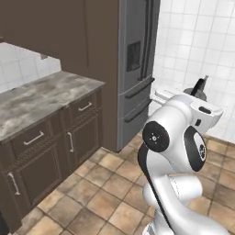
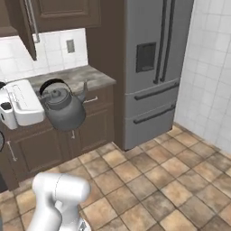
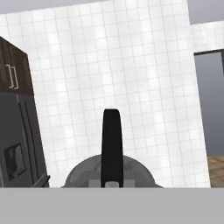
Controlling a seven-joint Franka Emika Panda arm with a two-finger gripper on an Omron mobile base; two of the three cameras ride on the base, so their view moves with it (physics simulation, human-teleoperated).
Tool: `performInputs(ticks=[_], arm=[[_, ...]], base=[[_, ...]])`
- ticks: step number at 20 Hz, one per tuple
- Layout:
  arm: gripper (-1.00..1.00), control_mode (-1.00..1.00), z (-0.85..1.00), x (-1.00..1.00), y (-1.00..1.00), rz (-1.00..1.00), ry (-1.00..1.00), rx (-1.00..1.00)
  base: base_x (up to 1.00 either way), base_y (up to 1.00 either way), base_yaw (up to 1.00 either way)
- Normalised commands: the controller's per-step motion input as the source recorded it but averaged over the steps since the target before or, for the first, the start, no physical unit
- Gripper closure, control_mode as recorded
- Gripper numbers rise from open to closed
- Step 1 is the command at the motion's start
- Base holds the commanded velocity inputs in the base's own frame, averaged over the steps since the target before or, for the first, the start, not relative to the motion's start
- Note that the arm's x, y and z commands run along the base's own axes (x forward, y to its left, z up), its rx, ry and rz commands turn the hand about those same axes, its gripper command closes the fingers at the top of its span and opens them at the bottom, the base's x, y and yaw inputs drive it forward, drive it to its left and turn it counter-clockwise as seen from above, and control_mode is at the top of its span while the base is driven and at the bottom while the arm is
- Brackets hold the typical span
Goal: Pick the kettle from the cabinet and place it on a stove burner. Then pick the pot from the counter and place it on another stove burner. Finally, turn both burners on.
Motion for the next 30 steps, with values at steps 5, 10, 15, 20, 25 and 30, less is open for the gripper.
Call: performInputs(ticks=[5,10,15,20,25,30], arm=[[1.0,1.0,0.0,0.0,0.0,0.0,0.0,0.0],[1.0,1.0,0.0,0.0,0.0,0.0,0.0,0.0],[1.0,1.0,0.0,0.0,0.0,0.0,0.0,0.0],[1.0,1.0,0.0,0.0,0.0,0.0,0.0,0.0],[1.0,1.0,0.0,0.0,0.0,0.0,0.0,0.0],[1.0,1.0,0.0,0.0,0.0,0.0,0.0,0.0]], base=[[-0.55,0.0,-0.46],[-0.54,0.0,-0.46],[-0.52,0.0,-0.46],[-0.49,0.0,-0.46],[-0.48,0.0,-0.47],[-0.41,0.0,-0.47]])
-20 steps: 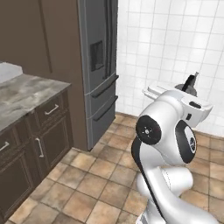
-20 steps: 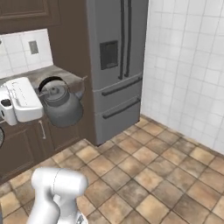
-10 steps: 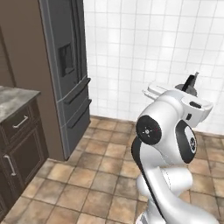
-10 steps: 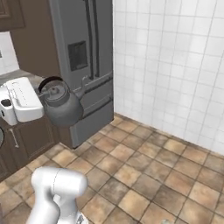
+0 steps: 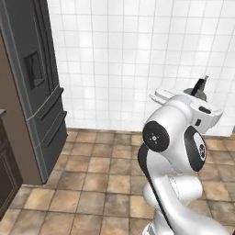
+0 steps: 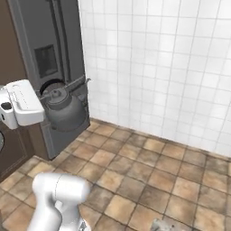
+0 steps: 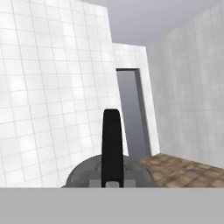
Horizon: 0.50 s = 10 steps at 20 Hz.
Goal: Pick the kettle from the cabinet and place it on a stove burner. Then pick the pot from the counter and place it on another stove burner. Finally, turn both burners on.
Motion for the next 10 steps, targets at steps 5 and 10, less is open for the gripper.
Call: performInputs(ticks=[5,10], arm=[[1.0,1.0,0.0,0.0,0.0,0.0,0.0,0.0],[1.0,1.0,0.0,0.0,0.0,0.0,0.0,0.0]], base=[[-0.41,0.0,-0.47],[-0.42,0.0,-0.48]])
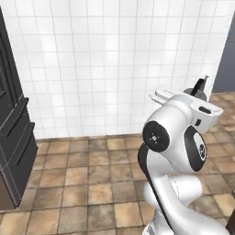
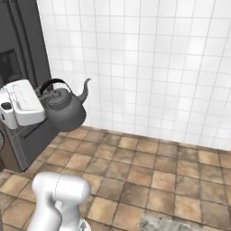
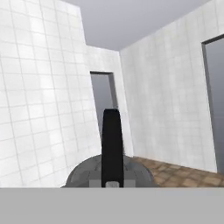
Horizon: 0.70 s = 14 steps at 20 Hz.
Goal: Pick the kettle from the cabinet and place it on a stove burner. Then pick the pot from the counter and place it on another stove burner. Finally, turn both burners on.
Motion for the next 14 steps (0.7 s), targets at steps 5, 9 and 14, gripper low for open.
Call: performInputs(ticks=[5,9,14], arm=[[1.0,1.0,0.0,0.0,0.0,0.0,0.0,0.0],[1.0,1.0,0.0,0.0,0.0,0.0,0.0,0.0],[1.0,1.0,0.0,0.0,0.0,0.0,0.0,0.0]], base=[[-0.43,0.0,-0.49],[-0.43,0.0,-0.49],[-0.43,0.0,-0.49]])
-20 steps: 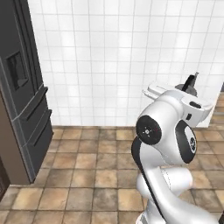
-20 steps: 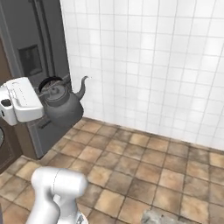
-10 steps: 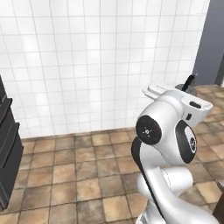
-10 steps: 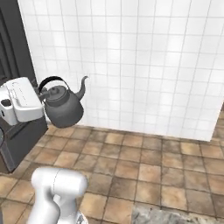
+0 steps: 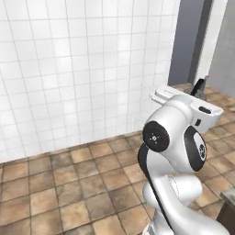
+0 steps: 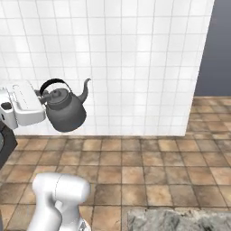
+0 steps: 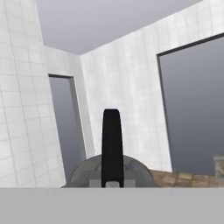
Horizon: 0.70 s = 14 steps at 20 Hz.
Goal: Pick the kettle from the cabinet and place it on a stove burner. Then pick the pot from the counter and place it on another stove burner. Finally, turn both burners on.
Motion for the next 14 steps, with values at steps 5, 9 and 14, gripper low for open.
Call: performInputs(ticks=[5,9,14], arm=[[1.0,1.0,0.0,0.0,0.0,0.0,0.0,0.0],[1.0,1.0,0.0,0.0,0.0,0.0,0.0,0.0],[1.0,1.0,0.0,0.0,0.0,0.0,0.0,0.0]], base=[[-0.44,0.0,-0.49],[-0.45,0.0,-0.48],[-0.43,0.0,-0.49]])
